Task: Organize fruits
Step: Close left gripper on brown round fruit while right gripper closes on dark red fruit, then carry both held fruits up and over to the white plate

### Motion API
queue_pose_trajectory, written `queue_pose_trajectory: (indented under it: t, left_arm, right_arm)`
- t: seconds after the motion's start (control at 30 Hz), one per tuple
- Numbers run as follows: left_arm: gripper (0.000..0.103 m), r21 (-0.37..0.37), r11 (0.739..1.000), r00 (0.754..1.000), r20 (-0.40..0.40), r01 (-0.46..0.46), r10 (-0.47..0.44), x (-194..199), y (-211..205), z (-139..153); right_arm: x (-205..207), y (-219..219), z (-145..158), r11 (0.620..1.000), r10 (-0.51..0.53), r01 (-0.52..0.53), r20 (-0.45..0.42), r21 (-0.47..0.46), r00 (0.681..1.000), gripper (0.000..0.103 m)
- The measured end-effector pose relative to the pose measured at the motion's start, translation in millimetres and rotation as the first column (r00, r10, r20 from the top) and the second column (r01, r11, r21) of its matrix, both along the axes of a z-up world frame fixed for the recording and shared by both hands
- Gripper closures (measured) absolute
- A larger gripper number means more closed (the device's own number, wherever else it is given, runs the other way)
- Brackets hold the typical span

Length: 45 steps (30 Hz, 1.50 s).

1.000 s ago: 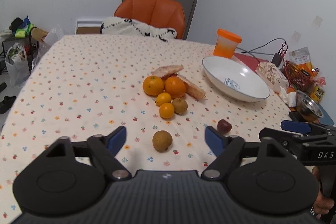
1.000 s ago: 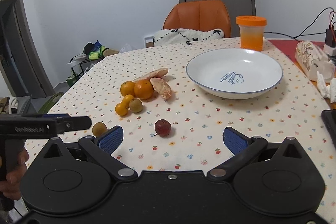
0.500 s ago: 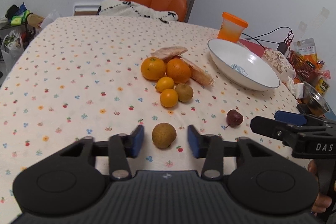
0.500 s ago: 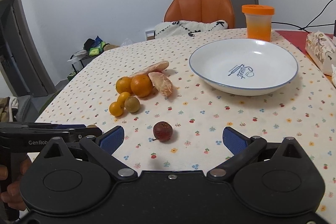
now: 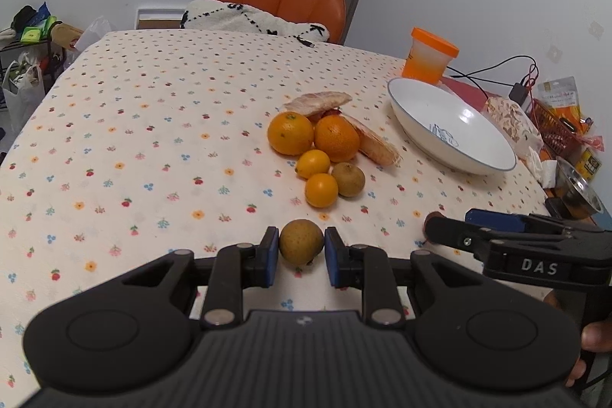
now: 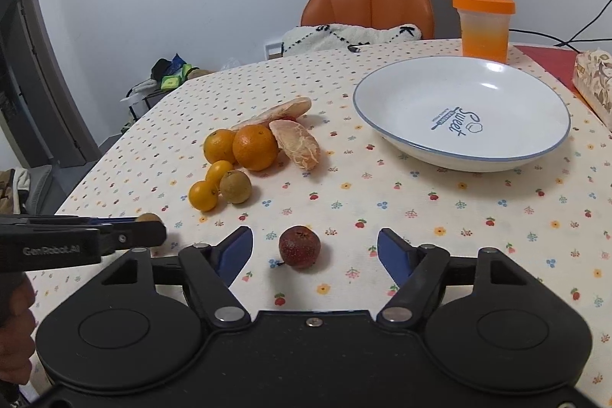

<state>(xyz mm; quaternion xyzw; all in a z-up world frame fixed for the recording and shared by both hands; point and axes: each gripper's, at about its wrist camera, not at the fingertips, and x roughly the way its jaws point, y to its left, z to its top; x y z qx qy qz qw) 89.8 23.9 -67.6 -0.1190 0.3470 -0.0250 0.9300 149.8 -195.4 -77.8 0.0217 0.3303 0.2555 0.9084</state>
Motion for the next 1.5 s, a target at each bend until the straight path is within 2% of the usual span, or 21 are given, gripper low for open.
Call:
queue_pose_trajectory:
  t: [0.07,0.13,0.2,0.23,0.3,0.4,0.57,1.07,1.5]
  left_arm:
    - [0.079,-0.005,1.0,1.0,0.006,-0.002,0.002,1,1,0]
    - [0.079,-0.007,1.0,1.0,0.002,-0.007,0.007,3,1,0]
    - [0.079,-0.006,1.0,1.0,-0.003,-0.008,0.008,6,1,-1]
    - [0.079,-0.007,1.0,1.0,-0.002,-0.008,0.008,8,1,-1]
    - [0.079,-0.014,1.0,1.0,0.008,-0.006,0.006,10,1,0]
    - [0.079,-0.042,0.999,1.0,0.004,-0.006,0.006,15,0,-3]
    - [0.079,-0.037,0.999,1.0,0.008,0.005,-0.004,18,-7,-1]
    - [0.079,-0.005,0.996,0.988,0.127,0.094,-0.093,24,-50,41]
    - [0.079,0.006,0.992,0.978,0.166,0.129,-0.129,45,-82,59]
  right_arm:
    - [2,0,-2,1.0,0.005,-0.005,-0.009,0.006,1.0,0.044]
    - [2,1,-3,1.0,0.013,-0.013,0.001,0.01,1.0,0.048]
    - [2,2,-5,1.0,0.028,-0.028,0.003,0.01,1.0,0.062]
    - [2,3,-5,0.999,0.031,-0.031,0.005,0.012,1.0,0.065]
    - [2,2,-5,0.999,0.034,-0.034,0.001,0.014,0.999,0.08]
    - [1,-1,-5,0.999,0.037,-0.037,-0.001,0.032,0.999,0.081]
    - [0,-8,-1,0.998,0.032,-0.032,0.008,0.057,0.999,0.081]
    - [-2,-48,33,0.989,-0.08,0.069,0.077,0.13,0.994,0.081]
    - [4,-73,52,0.977,-0.179,0.16,0.131,0.141,0.975,0.081]
